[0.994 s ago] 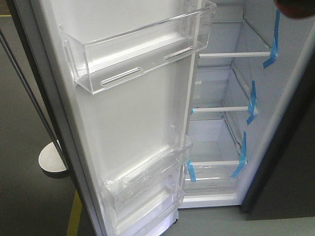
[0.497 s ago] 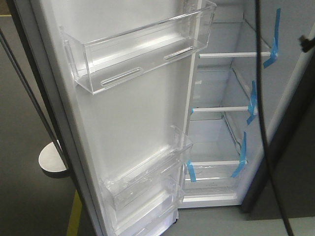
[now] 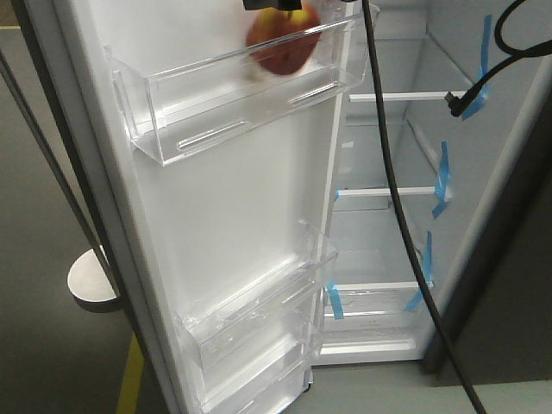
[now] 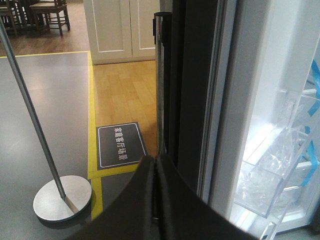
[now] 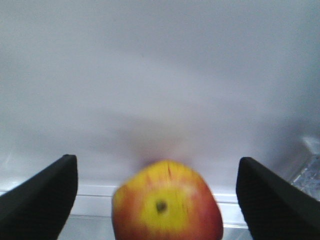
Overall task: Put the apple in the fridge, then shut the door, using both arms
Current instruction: 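Lower the apple with the right gripper into the upper door bin, then open the right gripper to release the apple and withdraw it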
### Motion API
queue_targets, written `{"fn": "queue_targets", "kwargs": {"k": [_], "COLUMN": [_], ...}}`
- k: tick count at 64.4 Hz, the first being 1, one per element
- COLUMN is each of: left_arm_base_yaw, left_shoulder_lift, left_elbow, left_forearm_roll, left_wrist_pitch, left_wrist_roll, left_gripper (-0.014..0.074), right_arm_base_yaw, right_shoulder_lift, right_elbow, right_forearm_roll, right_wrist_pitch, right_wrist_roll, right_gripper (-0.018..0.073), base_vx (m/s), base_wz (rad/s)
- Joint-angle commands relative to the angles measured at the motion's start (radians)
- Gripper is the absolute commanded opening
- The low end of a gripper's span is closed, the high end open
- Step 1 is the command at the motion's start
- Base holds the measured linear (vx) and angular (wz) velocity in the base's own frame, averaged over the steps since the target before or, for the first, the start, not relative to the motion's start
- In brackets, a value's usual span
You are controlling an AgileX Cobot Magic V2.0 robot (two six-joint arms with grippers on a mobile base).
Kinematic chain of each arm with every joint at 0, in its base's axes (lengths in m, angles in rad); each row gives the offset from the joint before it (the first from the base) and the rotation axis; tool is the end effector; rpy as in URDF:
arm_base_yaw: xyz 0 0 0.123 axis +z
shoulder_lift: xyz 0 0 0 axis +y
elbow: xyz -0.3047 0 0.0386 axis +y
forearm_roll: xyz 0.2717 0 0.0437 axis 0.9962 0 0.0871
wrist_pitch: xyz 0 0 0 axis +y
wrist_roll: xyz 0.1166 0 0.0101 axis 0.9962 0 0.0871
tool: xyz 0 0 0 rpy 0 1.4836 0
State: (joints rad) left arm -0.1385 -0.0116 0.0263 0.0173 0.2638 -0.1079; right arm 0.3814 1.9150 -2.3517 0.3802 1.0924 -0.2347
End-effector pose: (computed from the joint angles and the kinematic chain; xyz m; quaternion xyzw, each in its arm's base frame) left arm 0.0814 -0.0108 0.1754 0.0168 0.7712 -0.0712 0.6324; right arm 0.4142 0.2077 0.4947 -0.2652 0.8194 0.2230 0.4567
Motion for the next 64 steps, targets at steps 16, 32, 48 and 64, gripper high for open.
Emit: {"fn": "queue_targets", "kwargs": {"k": [16, 32, 48, 64], "left_arm_base_yaw": [-0.003, -0.003, -0.003, -0.003], "left_shoulder_lift": [-0.012, -0.012, -0.012, -0.012], "left_elbow": [0.02, 0.02, 0.02, 0.02], "left_forearm_roll": [-0.001, -0.001, -0.001, -0.001], "left_wrist_pitch": [-0.071, -0.071, -0.071, -0.071], "left_wrist_roll": [-0.003, -0.003, -0.004, -0.004], "left_gripper": [-0.0006, -0.0006, -0.0006, -0.0006], "right_arm_base_yaw": [0.0, -0.069, -0.168, -0.168], "right_shoulder_lift": [-0.081, -0.169, -0.283, -0.459], "right_elbow": [-0.032, -0.032, -0.028, 0.11], "right_forearm_roll": [0.015, -0.029, 0.001, -0.031], "right_wrist_pitch": [-0.051, 0.078, 0.192, 0.185], "right_wrist_roll": [-0.027, -0.022, -0.017, 0.018], "right_gripper": [0.0643, 0.0558, 0.05, 0.049], "base_vx": [0.0, 0.0, 0.0, 0.0], "base_wz": [0.0, 0.0, 0.0, 0.0]}}
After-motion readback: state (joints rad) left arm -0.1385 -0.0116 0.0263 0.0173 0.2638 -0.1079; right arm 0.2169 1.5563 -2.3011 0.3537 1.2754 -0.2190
